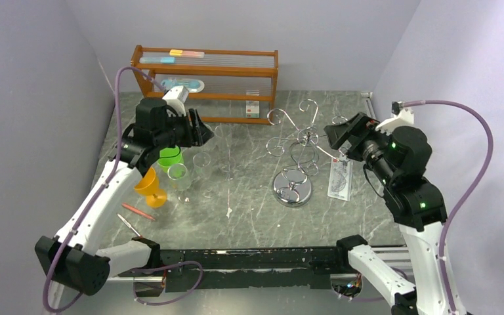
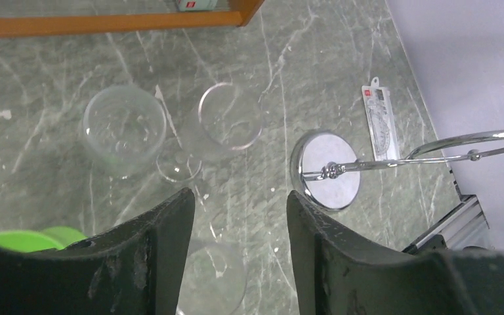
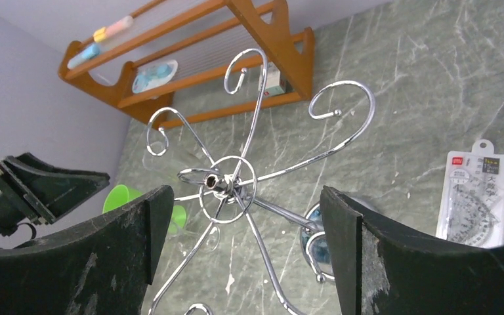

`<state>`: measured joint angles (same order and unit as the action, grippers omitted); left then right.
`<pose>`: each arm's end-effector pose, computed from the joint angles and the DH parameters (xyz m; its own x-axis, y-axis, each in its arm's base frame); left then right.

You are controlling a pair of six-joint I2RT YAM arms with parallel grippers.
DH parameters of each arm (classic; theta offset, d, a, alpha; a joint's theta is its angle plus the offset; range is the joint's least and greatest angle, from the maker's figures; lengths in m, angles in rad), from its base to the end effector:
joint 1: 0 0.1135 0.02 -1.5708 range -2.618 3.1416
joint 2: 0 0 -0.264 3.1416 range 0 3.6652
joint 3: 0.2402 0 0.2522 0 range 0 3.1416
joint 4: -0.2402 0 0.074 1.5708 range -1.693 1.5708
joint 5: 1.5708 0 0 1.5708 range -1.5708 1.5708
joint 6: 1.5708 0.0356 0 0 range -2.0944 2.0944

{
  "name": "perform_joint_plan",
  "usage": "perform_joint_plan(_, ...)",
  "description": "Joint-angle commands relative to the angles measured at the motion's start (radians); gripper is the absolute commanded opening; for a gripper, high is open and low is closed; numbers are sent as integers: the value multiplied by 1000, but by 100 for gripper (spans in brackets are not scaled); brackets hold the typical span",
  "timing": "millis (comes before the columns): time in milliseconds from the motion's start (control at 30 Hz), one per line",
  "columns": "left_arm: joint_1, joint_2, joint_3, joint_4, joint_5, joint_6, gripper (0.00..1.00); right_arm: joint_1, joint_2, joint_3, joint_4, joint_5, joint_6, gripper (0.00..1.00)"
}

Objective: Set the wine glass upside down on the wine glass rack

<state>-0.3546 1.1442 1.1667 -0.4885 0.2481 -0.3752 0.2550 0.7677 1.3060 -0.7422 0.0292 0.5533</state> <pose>0.2326 -0.0954 0.3706 -0.5908 -0.1601 -0.7908 0.3502 0.8321 -0.4300 0.1134 0.0285 0.4518 -0.2847 0.4686 -0.8363 -0.0880 0.8559 0.5096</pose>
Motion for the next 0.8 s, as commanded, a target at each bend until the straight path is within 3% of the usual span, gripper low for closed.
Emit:
perform_joint_plan(0,-36,65,78,88,21,-16,61,-6,60,33,-54,-41,18,87)
perform_joint_plan(100,-47,92,74,108,-23,-23,63,-6,86,33,-91,-32,53,86)
perform_joint_plan(300,-49,88,36,129,-47,-25,64,-7,78,-27,-2,-122,35,81)
perform_joint_plan(567,-49,57,28,120,-87,-5,67,-7,101,62,-36,-66,-29,81)
perform_joint_plan(767,-49,61,26,128,-63,-7,67,-6,107,36,59,-313,-103,81)
